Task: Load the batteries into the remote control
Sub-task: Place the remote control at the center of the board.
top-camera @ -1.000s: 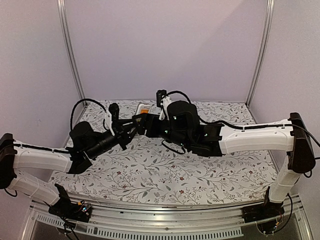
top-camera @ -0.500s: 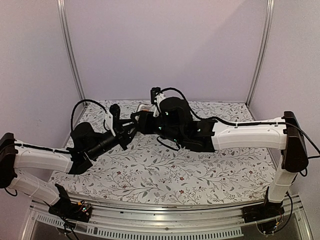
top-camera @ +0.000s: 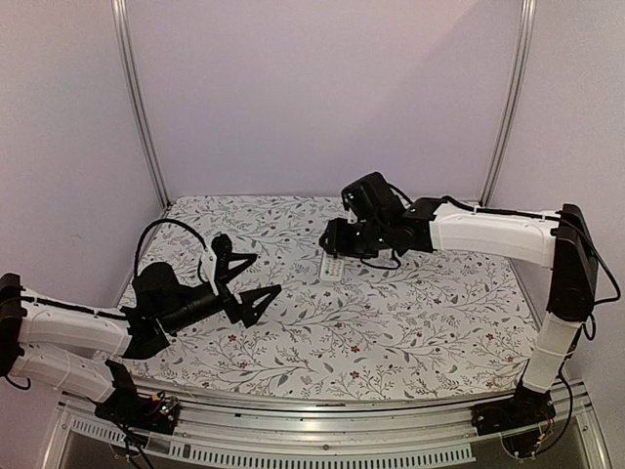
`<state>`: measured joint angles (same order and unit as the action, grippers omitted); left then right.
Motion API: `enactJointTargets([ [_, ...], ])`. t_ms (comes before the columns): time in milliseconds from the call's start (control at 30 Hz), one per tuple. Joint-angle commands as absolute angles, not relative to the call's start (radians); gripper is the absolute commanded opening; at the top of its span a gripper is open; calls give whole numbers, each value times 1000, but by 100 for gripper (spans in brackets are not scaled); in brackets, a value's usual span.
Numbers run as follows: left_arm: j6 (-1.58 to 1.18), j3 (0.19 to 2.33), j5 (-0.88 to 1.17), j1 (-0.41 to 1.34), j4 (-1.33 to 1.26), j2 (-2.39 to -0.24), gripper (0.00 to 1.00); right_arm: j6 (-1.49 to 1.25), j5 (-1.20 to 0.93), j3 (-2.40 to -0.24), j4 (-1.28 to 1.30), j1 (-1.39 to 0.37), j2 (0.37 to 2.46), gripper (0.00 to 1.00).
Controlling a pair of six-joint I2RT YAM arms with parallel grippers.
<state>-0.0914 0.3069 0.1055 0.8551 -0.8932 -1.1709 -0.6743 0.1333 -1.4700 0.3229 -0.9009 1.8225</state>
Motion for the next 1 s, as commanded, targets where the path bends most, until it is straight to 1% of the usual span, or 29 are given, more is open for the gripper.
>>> enactJointTargets([
  [0, -84, 273, 34, 864, -852, -1144, 100, -732, 52, -1428, 646, -822, 1866, 3],
  [133, -53, 264, 20, 862, -897, -1141, 100, -720, 19, -1480, 810, -787, 1946, 4],
  [200, -54, 264, 29, 861, -895, -1144, 100, -702, 17, -1520, 884, -782, 2009, 7],
  [267, -55, 263, 35, 861, -894, -1147, 100, -685, 13, -1556, 942, -778, 2064, 8],
  [433, -67, 254, 34, 859, -896, -1146, 100, -656, -47, -1586, 974, -771, 2155, 8],
  [500, -63, 253, 33, 859, -897, -1144, 100, -658, -46, -1585, 979, -767, 2179, 15],
  [667, -55, 252, 32, 856, -905, -1147, 100, -680, -37, -1577, 974, -764, 2207, 39],
  [967, -51, 247, 27, 852, -903, -1141, 100, -695, -29, -1577, 947, -762, 2203, 56],
])
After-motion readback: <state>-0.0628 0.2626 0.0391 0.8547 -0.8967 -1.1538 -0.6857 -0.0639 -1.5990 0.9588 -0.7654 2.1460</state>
